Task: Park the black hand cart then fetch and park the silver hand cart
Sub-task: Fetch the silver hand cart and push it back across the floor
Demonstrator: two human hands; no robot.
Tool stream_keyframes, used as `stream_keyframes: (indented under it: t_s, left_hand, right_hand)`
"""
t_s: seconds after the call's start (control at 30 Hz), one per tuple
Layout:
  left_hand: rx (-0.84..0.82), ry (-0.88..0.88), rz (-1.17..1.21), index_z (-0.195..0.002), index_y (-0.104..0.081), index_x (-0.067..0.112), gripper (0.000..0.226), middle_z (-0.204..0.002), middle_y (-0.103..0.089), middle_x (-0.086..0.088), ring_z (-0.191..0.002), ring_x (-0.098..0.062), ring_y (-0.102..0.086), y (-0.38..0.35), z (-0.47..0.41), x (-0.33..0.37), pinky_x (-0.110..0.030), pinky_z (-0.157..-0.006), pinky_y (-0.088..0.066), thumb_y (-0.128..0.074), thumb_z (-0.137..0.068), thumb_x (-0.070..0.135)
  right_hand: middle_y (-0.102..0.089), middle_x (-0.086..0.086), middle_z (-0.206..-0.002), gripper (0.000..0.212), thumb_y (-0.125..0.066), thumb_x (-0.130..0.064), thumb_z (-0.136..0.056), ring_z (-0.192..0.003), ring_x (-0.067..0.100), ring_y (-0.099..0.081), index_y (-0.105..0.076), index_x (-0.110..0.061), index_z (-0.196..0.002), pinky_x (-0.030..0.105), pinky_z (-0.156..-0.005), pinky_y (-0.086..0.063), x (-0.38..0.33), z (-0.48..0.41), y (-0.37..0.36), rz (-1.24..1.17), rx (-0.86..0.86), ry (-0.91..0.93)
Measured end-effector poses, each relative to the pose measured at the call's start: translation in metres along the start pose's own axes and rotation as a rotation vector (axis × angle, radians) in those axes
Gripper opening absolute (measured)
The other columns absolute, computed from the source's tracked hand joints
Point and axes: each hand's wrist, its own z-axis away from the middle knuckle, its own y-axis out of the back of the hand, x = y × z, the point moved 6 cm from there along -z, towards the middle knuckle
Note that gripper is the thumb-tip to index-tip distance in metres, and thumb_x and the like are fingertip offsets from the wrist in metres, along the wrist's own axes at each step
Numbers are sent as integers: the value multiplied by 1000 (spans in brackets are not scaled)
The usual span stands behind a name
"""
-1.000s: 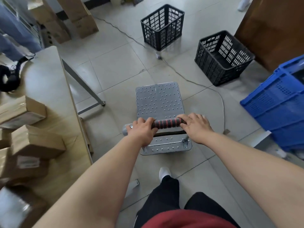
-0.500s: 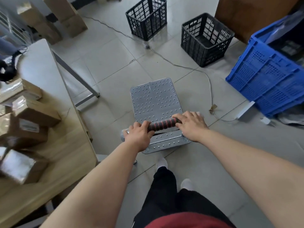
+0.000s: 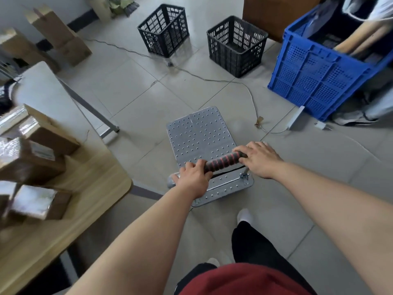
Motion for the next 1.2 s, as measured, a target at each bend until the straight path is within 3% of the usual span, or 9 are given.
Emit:
stream_keyframes:
  t_s: [0.5, 0.87, 1.2]
  left_hand:
    - [-41, -289, -234, -129, -36, 38, 38, -125, -43, -7, -117, -33, -41, -65, 112, -35, -54, -100, -27, -44, -93, 48]
    - [-138, -412, -341, -129, -34, 37, 39, -127, -42, -7, -119, -33, -41, -125, 201, -3, -54, -101, -29, -43, -93, 49]
    - [-131, -522, -390, -123, -37, 34, 31, -123, -45, -9, -114, -34, -43, -195, 286, 29, -55, -97, -29, -47, -94, 35]
  right_hand:
    - [-51, 6, -130, 36, -39, -43, -96, -123, 30, -41, -41, -37, -131, 42, -105, -32, -46, 189, -90, -110, 110, -285]
    - [-52, 5, -128, 33, -37, -44, -96, -120, 30, -42, -39, -38, -129, 43, -103, -33, -26, 313, -137, -139, 121, -392]
    - [-51, 7, -128, 36, -38, -44, -95, -120, 30, -43, -39, -36, -131, 43, -99, -36, -1, 431, -179, -171, 167, -505]
